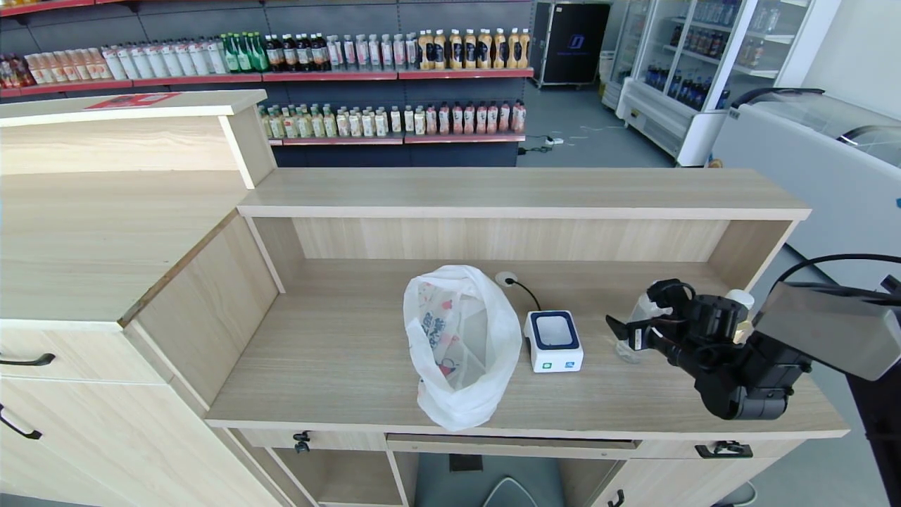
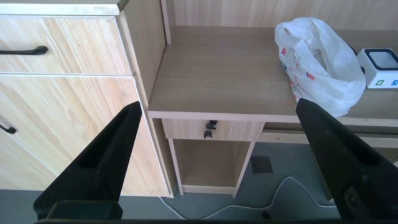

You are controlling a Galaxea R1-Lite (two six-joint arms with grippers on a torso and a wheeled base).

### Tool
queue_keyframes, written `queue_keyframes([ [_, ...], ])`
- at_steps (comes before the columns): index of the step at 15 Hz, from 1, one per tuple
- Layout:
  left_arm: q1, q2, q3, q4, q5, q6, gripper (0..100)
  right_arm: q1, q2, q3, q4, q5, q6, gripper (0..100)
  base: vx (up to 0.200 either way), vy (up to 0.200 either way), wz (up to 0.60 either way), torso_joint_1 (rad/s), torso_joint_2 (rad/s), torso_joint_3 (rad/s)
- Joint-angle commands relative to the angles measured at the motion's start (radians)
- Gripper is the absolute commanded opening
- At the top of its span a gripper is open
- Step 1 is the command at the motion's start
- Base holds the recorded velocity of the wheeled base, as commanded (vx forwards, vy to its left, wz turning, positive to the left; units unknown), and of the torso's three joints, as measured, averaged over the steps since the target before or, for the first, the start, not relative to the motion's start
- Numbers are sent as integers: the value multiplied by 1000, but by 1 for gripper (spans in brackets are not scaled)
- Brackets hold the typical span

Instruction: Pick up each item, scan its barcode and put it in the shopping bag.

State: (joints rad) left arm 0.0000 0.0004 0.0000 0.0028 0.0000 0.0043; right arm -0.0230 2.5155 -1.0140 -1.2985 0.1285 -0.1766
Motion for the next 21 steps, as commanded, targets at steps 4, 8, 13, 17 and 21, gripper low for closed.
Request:
queue_keyframes([
  [4, 0, 0, 0, 0, 0, 0, 100, 11, 42, -51, -1, 0, -3, 100, 0, 0, 0, 0, 0, 0],
  [8, 0, 0, 0, 0, 0, 0, 100, 12, 68, -84, -1, 2, -1, 100, 0, 0, 0, 0, 0, 0],
  [13, 0, 0, 0, 0, 0, 0, 100, 8, 66, -124, 4, 89, -3, 0, 0, 0, 0, 0, 0, 0],
  [17, 0, 0, 0, 0, 0, 0, 100, 6, 68, -121, 39, 86, -12, 0, 0, 0, 0, 0, 0, 0],
  [21, 0, 0, 0, 0, 0, 0, 100, 8, 60, -123, 51, 88, -11, 0, 0, 0, 0, 0, 0, 0],
])
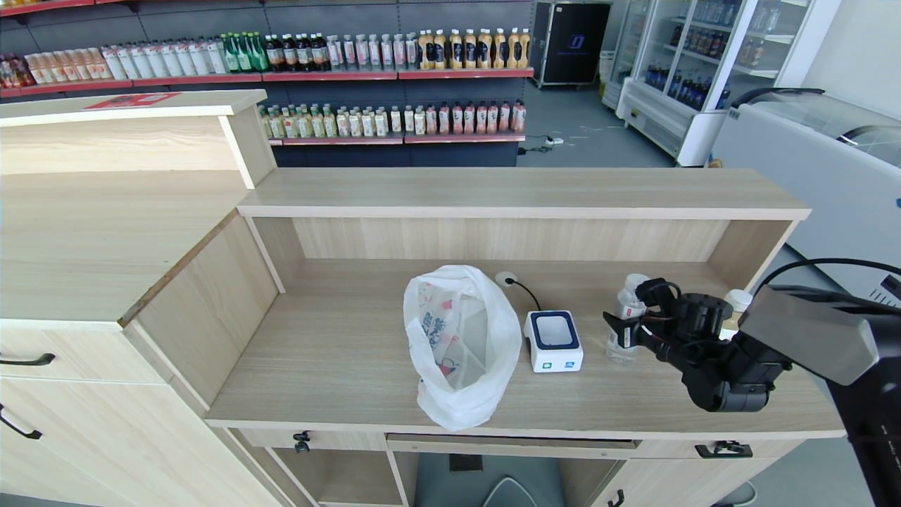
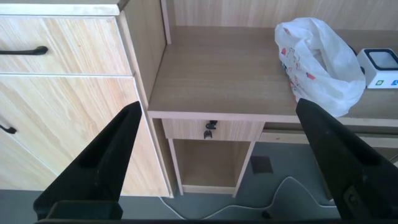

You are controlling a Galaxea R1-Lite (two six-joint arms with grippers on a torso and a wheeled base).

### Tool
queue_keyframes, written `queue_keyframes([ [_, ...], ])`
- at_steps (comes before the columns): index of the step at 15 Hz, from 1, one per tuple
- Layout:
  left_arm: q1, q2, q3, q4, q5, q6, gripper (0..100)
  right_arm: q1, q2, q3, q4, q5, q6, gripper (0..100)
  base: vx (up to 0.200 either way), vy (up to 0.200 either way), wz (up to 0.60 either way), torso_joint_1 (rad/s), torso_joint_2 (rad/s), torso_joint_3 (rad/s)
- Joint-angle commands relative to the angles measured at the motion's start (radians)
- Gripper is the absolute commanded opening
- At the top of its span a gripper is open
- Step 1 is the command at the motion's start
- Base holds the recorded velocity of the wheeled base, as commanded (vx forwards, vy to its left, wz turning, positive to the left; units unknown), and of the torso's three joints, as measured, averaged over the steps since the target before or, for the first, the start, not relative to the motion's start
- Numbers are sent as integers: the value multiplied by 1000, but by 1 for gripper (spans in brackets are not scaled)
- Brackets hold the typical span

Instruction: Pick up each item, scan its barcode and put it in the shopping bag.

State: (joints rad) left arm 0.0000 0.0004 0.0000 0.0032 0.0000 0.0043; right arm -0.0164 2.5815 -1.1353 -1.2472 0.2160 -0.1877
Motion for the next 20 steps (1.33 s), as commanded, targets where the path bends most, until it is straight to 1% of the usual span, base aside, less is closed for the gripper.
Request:
queue_keyframes([
  [1, 0, 0, 0, 0, 0, 0, 100, 0, -38, 3, 12, 2, 8, 0, 0, 0, 0, 0, 0, 0],
  [2, 0, 0, 0, 0, 0, 0, 100, 0, -80, 8, 46, 5, 17, 0, 0, 0, 0, 0, 0, 0],
  [3, 0, 0, 0, 0, 0, 0, 100, 0, -155, 17, 104, 13, 56, 0, 0, 0, 0, 0, 0, 0],
  [4, 0, 0, 0, 0, 0, 0, 100, 0, -248, 19, 178, 36, 125, 0, 0, 0, 0, 0, 0, 0],
  [6, 0, 0, 0, 0, 0, 0, 100, -24, -475, 9, 388, 114, 260, 0, 0, 0, 0, 0, 0, 0],
  [7, 0, 0, 0, 0, 0, 0, 100, -37, -564, 8, 485, 172, 313, 0, 0, 0, 0, 0, 0, 0],
  [8, 0, 0, 0, 0, 0, 0, 100, -62, -715, 16, 641, 298, 395, 0, 0, 0, 0, 0, 0, 0],
  [9, 0, 0, 0, 0, 0, 0, 100, -73, -773, 17, 701, 353, 424, 0, 0, 0, 0, 0, 0, 0],
  [10, 0, 0, 0, 0, 0, 0, 100, -103, -905, 28, 807, 505, 464, 0, 0, 0, 0, 0, 0, 0],
  [12, 0, 0, 0, 0, 0, 0, 100, -111, -1029, 106, 818, 654, 479, 0, 0, 0, 0, 0, 0, 0],
  [14, 0, 0, 0, 0, 0, 0, 100, -80, -1155, 183, 816, 812, 521, 0, 0, 0, 0, 0, 0, 0],
  [16, 0, 0, 0, 0, 0, 0, 100, -30, -1236, 230, 816, 890, 573, 0, 0, 0, 0, 0, 0, 0],
  [18, 0, 0, 0, 0, 0, 0, 100, 6, -1285, 264, 819, 964, 590, 0, 0, 0, 0, 0, 0, 0],
  [19, 0, 0, 0, 0, 0, 0, 100, 27, -1311, 301, 818, 1000, 590, 0, 0, 0, 0, 0, 0, 0],
  [20, 0, 0, 0, 0, 0, 0, 100, 49, -1328, 321, 818, 1005, 590, 0, 0, 0, 0, 0, 0, 0],
])
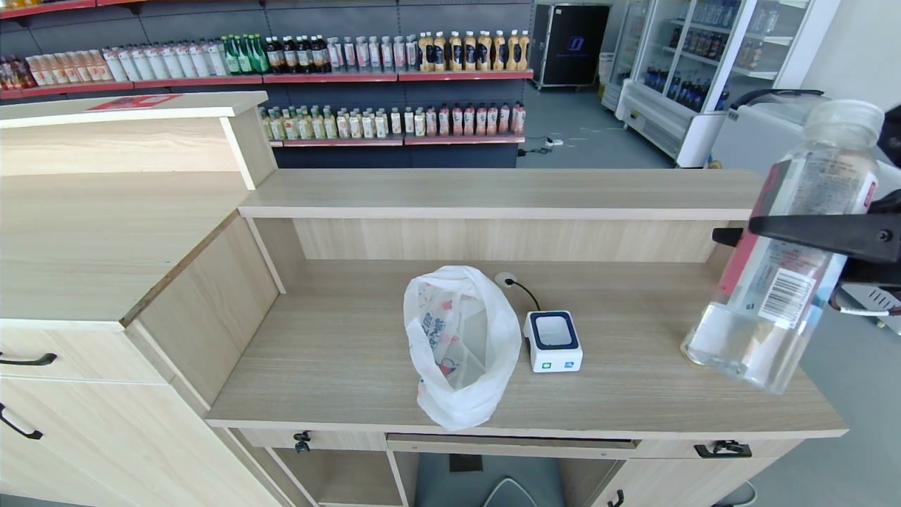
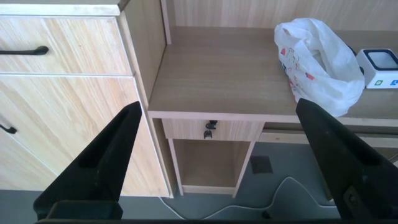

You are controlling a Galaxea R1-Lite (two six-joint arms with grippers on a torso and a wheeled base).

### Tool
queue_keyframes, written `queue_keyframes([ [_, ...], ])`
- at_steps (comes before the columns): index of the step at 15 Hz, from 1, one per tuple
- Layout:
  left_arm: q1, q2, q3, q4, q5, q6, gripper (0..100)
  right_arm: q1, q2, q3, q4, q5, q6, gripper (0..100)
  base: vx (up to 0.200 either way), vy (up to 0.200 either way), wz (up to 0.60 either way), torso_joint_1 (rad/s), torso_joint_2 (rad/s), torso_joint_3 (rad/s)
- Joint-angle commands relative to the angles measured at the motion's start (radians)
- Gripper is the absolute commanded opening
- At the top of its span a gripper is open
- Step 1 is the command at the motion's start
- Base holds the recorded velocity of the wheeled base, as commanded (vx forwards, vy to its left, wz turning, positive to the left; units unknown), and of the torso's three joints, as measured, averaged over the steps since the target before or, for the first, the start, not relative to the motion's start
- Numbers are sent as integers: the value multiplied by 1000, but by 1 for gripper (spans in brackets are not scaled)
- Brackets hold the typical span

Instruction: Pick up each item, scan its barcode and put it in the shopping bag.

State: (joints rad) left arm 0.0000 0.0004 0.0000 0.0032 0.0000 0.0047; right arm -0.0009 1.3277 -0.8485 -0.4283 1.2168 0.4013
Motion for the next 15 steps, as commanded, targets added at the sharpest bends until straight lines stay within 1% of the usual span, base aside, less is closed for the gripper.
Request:
queue_keyframes([
  [1, 0, 0, 0, 0, 0, 0, 100, 56, -90, 57, -1, 6, 1, 0, 0, 0, 0, 0, 0, 0],
  [4, 0, 0, 0, 0, 0, 0, 100, 81, -123, 112, 0, 30, -4, 0, 0, 0, 0, 0, 0, 0],
  [6, 0, 0, 0, 0, 0, 0, 100, 107, -151, 137, 2, 30, -4, 0, 0, 0, 0, 0, 0, 0],
  [9, 0, 0, 0, 0, 0, 0, 100, 122, -185, 172, 8, 27, -4, 0, 0, 0, 0, 0, 0, 0],
  [11, 0, 0, 0, 0, 0, 0, 100, 137, -200, 172, 45, 21, -6, 0, 0, 0, 0, 0, 0, 0],
  [15, 0, 0, 0, 0, 0, 0, 100, 153, -209, 175, 57, 21, -6, 0, 0, 0, 0, 0, 0, 0],
])
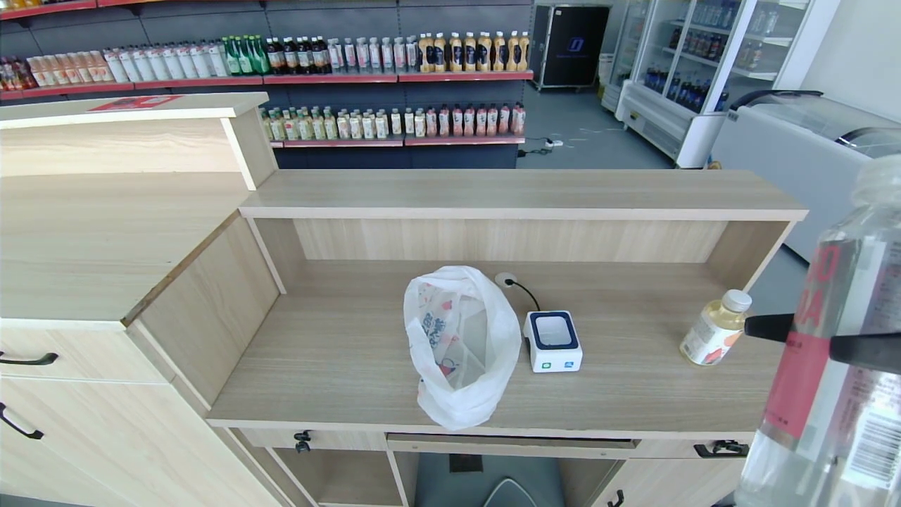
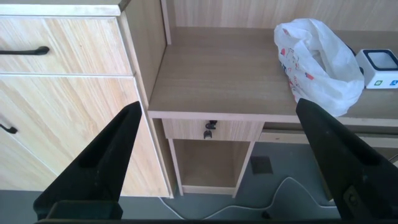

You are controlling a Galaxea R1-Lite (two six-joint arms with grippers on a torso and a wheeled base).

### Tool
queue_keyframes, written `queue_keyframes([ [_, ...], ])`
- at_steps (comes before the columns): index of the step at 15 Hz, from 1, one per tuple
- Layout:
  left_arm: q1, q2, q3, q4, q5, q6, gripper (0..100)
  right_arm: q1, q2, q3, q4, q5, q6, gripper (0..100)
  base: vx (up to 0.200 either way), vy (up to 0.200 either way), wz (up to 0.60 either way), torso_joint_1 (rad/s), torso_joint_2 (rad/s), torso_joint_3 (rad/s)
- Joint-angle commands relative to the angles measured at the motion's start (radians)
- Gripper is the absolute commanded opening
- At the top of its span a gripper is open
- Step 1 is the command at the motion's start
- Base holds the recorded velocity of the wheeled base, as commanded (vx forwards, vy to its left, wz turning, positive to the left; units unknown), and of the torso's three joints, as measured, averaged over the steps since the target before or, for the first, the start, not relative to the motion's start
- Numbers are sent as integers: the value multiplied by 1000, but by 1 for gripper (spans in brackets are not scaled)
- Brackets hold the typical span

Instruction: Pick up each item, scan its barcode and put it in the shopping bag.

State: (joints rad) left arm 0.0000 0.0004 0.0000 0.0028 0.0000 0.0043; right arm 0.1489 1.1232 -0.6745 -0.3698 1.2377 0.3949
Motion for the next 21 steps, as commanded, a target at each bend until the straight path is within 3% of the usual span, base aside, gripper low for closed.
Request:
queue_keyframes([
  [1, 0, 0, 0, 0, 0, 0, 100, 4, -5, 1, 3, 0, -1, 0, 0, 0, 0, 0, 0, 0],
  [19, 0, 0, 0, 0, 0, 0, 100, 1, 38, 12, 2, -27, -87, 0, 0, 0, 0, 0, 0, 0],
  [21, 0, 0, 0, 0, 0, 0, 100, -14, 92, 6, -6, -121, -191, 0, 0, 0, 0, 0, 0, 0],
])
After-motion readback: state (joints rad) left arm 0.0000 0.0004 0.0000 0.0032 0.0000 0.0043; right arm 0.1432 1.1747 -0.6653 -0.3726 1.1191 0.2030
